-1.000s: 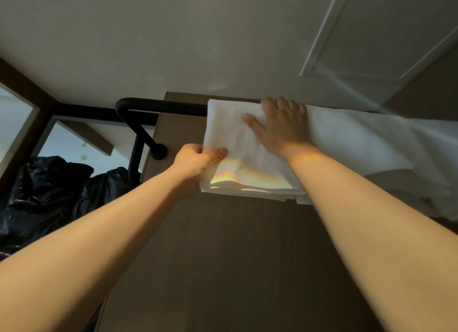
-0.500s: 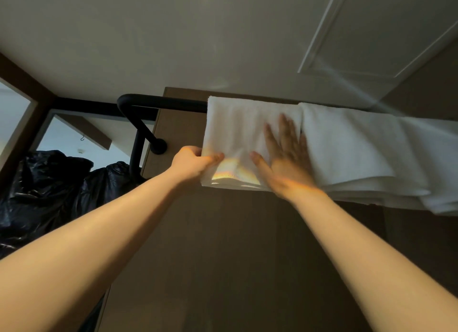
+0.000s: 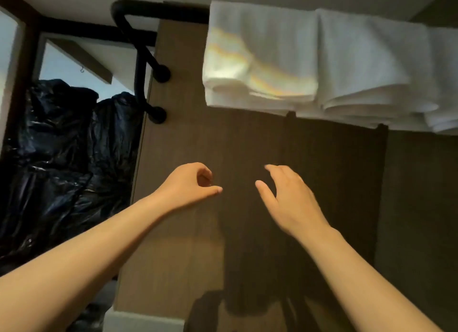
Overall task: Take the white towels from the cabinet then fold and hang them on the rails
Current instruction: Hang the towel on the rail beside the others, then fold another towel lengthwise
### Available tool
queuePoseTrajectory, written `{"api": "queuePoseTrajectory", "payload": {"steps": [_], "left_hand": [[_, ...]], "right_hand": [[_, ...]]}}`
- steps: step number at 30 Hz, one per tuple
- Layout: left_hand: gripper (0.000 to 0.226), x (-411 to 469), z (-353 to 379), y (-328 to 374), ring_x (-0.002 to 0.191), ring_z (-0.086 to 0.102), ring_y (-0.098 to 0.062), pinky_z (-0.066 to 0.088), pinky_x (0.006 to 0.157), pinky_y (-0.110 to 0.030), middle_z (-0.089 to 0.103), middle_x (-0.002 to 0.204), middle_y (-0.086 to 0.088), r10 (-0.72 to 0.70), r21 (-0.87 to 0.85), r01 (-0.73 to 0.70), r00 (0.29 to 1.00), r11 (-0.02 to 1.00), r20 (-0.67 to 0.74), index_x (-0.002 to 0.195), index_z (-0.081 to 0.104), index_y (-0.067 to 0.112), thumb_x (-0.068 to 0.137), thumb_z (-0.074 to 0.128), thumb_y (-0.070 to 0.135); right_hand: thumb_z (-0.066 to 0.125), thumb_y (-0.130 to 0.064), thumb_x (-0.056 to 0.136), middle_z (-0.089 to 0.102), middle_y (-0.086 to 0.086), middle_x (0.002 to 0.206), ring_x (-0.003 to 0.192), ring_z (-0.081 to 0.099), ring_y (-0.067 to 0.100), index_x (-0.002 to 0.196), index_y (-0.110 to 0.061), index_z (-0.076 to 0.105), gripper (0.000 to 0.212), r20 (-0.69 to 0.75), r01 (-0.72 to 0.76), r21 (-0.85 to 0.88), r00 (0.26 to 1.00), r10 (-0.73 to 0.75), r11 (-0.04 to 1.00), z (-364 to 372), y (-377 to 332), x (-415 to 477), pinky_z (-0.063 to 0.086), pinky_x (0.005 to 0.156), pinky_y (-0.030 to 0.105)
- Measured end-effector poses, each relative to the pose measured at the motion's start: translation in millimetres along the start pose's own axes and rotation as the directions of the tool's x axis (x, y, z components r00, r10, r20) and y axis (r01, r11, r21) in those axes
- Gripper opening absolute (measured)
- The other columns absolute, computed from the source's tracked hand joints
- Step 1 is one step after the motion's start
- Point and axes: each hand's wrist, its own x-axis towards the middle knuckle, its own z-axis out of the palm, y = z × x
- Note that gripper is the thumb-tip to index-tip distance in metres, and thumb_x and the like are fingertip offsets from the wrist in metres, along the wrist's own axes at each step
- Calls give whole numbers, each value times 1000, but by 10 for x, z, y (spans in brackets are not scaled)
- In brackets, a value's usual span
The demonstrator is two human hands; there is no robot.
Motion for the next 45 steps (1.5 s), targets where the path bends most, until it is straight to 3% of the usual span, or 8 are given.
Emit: {"api": "queuePoseTrajectory", "payload": {"steps": [6, 12, 16, 22, 29, 33, 39, 45], "left_hand": [[32, -1001, 713, -367, 90, 61, -6, 54, 85, -29, 65, 104, 8, -78, 112, 56, 977, 992, 201, 108, 60, 25, 82, 69, 41], [39, -2086, 1360, -499, 104, 57, -7, 51, 88, -24, 59, 119, 8, -228, 285, 119, 894, 951, 387, 123, 55, 27, 88, 62, 44], [37, -2725, 1692, -573, 106, 56, -8, 46, 87, -19, 58, 120, 6, -339, 334, 188, 807, 923, 483, 121, 56, 25, 89, 61, 43], [35, -3423, 1917, -692, 103, 55, -6, 44, 84, -17, 57, 117, 8, -491, 368, 334, 689, 868, 533, 120, 54, 27, 90, 60, 44], [33, -3862, 1743, -950, 98, 54, -1, 45, 82, -16, 56, 113, 14, -587, 364, 460, 644, 810, 491, 118, 56, 30, 89, 58, 47], [28, -4083, 1415, -1250, 96, 52, 1, 36, 75, -10, 55, 108, 16, -606, 344, 499, 632, 795, 484, 113, 55, 32, 89, 59, 45], [17, -4356, 654, -1872, 94, 55, 0, 42, 79, -13, 57, 103, 17, -677, 342, 586, 600, 734, 425, 101, 55, 34, 87, 60, 42], [24, -4499, 12, -2537, 95, 55, -1, 45, 84, -13, 57, 108, 18, -703, 375, 599, 546, 708, 455, 111, 57, 35, 90, 56, 46]], "right_hand": [[47, -45, 99, 47, -7, 144, 132, 44, 10, 146, -26, 39, 51, 342, -66, 58, 939, 42, 996, 457, 217, -993, 40, 104, 26], [49, -45, 98, 42, -5, 149, 136, 40, 12, 148, -25, 36, 56, 669, -92, -5, 739, 72, 996, 926, 520, -2115, 36, 107, 25], [53, -45, 96, 48, -5, 144, 132, 45, 12, 144, -27, 42, 53, 788, -126, 9, 612, 71, 992, 1152, 634, -2669, 39, 104, 27], [55, -44, 95, 54, -9, 135, 123, 50, 10, 140, -30, 46, 47, 865, -163, 71, 502, 21, 984, 1458, 548, -3162, 44, 98, 25], [56, -41, 95, 55, -9, 132, 118, 54, 8, 138, -29, 48, 46, 894, -145, 121, 446, -44, 982, 1732, 115, -3344, 45, 93, 22], [57, -40, 95, 55, -10, 133, 119, 53, 7, 139, -30, 48, 46, 911, -156, 169, 401, -94, 973, 1916, -355, -3373, 45, 95, 22], [58, -35, 95, 59, -8, 127, 113, 55, 6, 134, -28, 53, 40, 922, -264, 230, 367, -123, 937, 2216, -1255, -3393, 44, 94, 20], [57, -38, 94, 62, -9, 125, 110, 56, 4, 129, -26, 58, 37, 937, -385, 197, 345, -58, 902, 2523, -2047, -3466, 42, 87, 16]]}}
